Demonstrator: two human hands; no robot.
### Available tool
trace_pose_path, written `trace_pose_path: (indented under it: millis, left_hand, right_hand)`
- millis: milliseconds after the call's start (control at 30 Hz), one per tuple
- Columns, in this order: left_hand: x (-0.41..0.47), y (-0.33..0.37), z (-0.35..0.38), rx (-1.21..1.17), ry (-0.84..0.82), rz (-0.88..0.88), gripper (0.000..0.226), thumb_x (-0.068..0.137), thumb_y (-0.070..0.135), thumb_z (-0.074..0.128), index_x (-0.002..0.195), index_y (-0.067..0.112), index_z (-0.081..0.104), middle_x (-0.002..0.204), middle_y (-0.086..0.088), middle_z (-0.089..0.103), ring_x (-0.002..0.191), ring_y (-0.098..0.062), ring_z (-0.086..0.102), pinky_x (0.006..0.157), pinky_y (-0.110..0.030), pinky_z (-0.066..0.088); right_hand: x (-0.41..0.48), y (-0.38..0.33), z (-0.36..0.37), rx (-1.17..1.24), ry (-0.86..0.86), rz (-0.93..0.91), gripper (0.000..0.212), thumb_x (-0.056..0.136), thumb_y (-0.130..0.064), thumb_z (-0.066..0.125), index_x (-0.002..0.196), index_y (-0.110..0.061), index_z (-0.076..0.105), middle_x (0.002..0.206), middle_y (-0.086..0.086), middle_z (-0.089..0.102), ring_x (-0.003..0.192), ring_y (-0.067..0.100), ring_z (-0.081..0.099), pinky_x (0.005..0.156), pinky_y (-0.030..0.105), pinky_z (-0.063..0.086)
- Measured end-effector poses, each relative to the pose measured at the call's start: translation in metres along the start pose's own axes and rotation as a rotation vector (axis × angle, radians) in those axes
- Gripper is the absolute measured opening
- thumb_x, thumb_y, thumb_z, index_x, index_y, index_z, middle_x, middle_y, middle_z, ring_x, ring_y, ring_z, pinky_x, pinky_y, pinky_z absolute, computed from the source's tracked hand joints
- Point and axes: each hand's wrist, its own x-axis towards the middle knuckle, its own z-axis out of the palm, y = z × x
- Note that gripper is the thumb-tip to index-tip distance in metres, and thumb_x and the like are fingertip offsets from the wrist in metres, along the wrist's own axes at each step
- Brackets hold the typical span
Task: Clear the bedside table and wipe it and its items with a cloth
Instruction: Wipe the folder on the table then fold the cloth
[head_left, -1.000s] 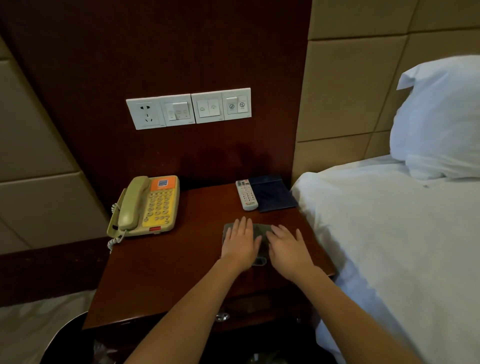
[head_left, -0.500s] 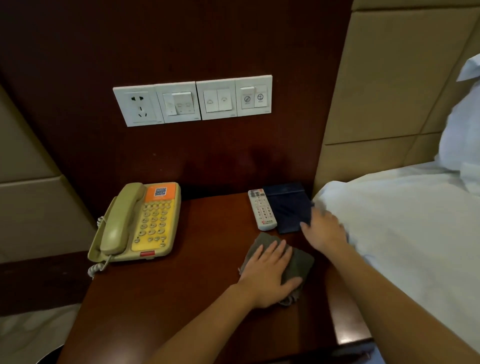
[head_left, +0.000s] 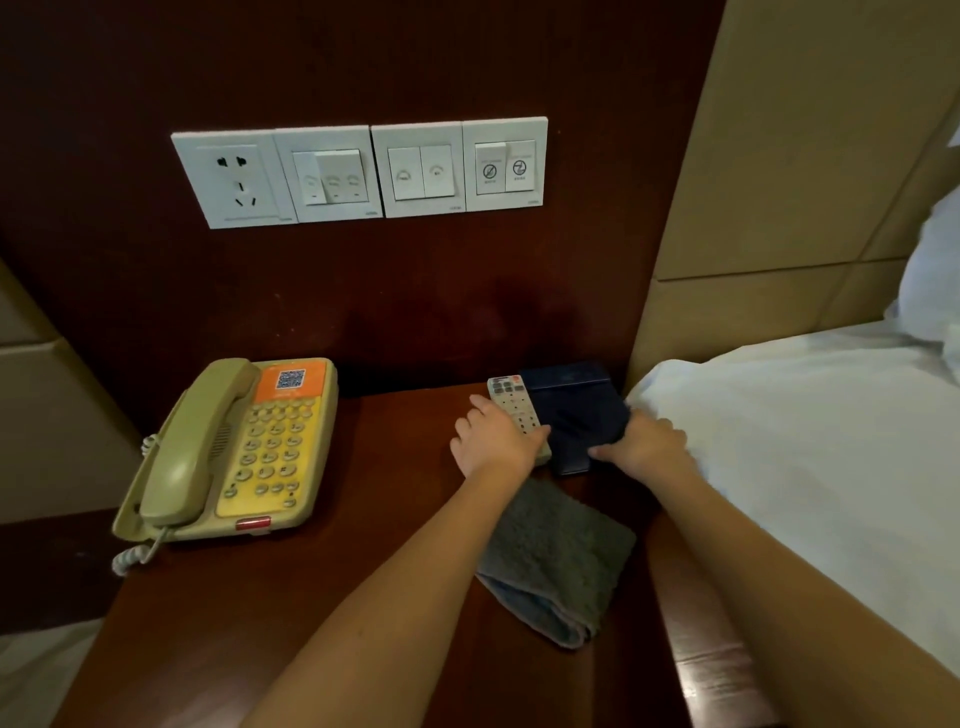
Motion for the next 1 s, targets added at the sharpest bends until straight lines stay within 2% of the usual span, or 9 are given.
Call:
trace_pose_path:
  millis: [133,267,400,533,633,700,800,933,1000]
  left_hand:
    - [0.006,0.013,-0.002,0.031,-0.097,-0.008,0.097,0.086,0.046,0.059,0.148,-0.003,0.004,0.149,-0.015,0.028,0.135,-0.032,0.028,0.102,-0.040,0.035]
    - [0.011,0.011,-0.013,0.140,-0.102,0.014,0.069,0.087,0.038,0.060,0.139,0.001,0.035,0.136,-0.015,0.040,0.124,-0.032,0.038,0.090,-0.036,0.043]
    - [0.013,-0.012,-0.028,0.156,-0.081,-0.006,0.062,0.086,0.038,0.062,0.134,0.004,0.043,0.131,-0.015,0.044,0.121,-0.031,0.043,0.089,-0.035,0.045]
    - [0.009,-0.041,-0.046,-0.007,-0.035,-0.056,0.060,0.082,0.037,0.064,0.129,0.004,0.046,0.125,-0.015,0.051,0.115,-0.031,0.050,0.087,-0.038,0.049]
    - [0.009,-0.060,-0.076,-0.126,0.052,-0.056,0.055,0.080,0.037,0.064,0.123,0.005,0.051,0.119,-0.014,0.056,0.109,-0.031,0.055,0.085,-0.038,0.051]
    - [0.010,-0.071,-0.101,-0.160,0.104,-0.040,0.049,0.081,0.035,0.063,0.118,0.005,0.053,0.116,-0.015,0.059,0.105,-0.032,0.058,0.077,-0.034,0.051]
    - [0.011,-0.090,-0.135,-0.197,0.151,-0.057,0.044,0.084,0.031,0.063,0.115,0.002,0.053,0.111,-0.016,0.062,0.101,-0.032,0.060,0.069,-0.029,0.043]
    - [0.013,-0.118,-0.166,-0.316,0.222,-0.134,0.041,0.082,0.032,0.063,0.109,0.002,0.054,0.104,-0.015,0.064,0.094,-0.031,0.061,0.066,-0.030,0.041]
    - [0.012,-0.128,-0.178,-0.405,0.265,-0.165,0.033,0.083,0.030,0.063,0.102,0.004,0.054,0.099,-0.014,0.063,0.090,-0.029,0.060,0.067,-0.030,0.041]
  right_hand:
    - [-0.006,-0.008,-0.005,0.028,0.002,0.096,0.084,0.069,-0.053,0.075,0.135,-0.016,0.039,0.136,0.015,0.043,0.126,0.037,0.038,0.104,0.048,0.035]
    - [-0.013,-0.014,-0.008,0.034,-0.013,0.131,0.086,0.075,-0.048,0.074,0.141,-0.014,0.031,0.143,0.017,0.033,0.132,0.037,0.030,0.106,0.051,0.029]
    - [-0.017,-0.020,-0.005,-0.005,-0.047,0.094,0.080,0.075,-0.055,0.070,0.137,-0.017,0.038,0.143,0.017,0.034,0.131,0.038,0.032,0.108,0.055,0.028]
    - [-0.027,-0.044,0.003,-0.068,-0.096,0.005,0.065,0.076,-0.060,0.066,0.126,-0.020,0.048,0.145,0.016,0.032,0.132,0.039,0.030,0.108,0.051,0.027]
    - [-0.046,-0.074,0.012,-0.096,-0.103,-0.039,0.070,0.079,-0.058,0.064,0.133,-0.018,0.043,0.143,0.014,0.030,0.133,0.036,0.028,0.105,0.050,0.027]
    - [-0.059,-0.096,0.023,-0.108,-0.111,-0.084,0.077,0.079,-0.059,0.063,0.137,-0.015,0.038,0.142,0.014,0.031,0.133,0.035,0.029,0.104,0.050,0.027]
    - [-0.081,-0.127,0.043,-0.134,-0.101,-0.148,0.084,0.080,-0.063,0.059,0.141,-0.012,0.031,0.143,0.013,0.030,0.132,0.033,0.029,0.104,0.048,0.027]
    - [-0.111,-0.165,0.073,-0.235,-0.079,-0.259,0.095,0.086,-0.066,0.047,0.149,-0.005,0.010,0.148,0.015,0.024,0.134,0.032,0.026,0.106,0.047,0.025]
    - [-0.120,-0.179,0.081,-0.290,-0.068,-0.275,0.092,0.088,-0.066,0.043,0.148,-0.003,0.014,0.145,0.015,0.026,0.132,0.031,0.028,0.104,0.045,0.026]
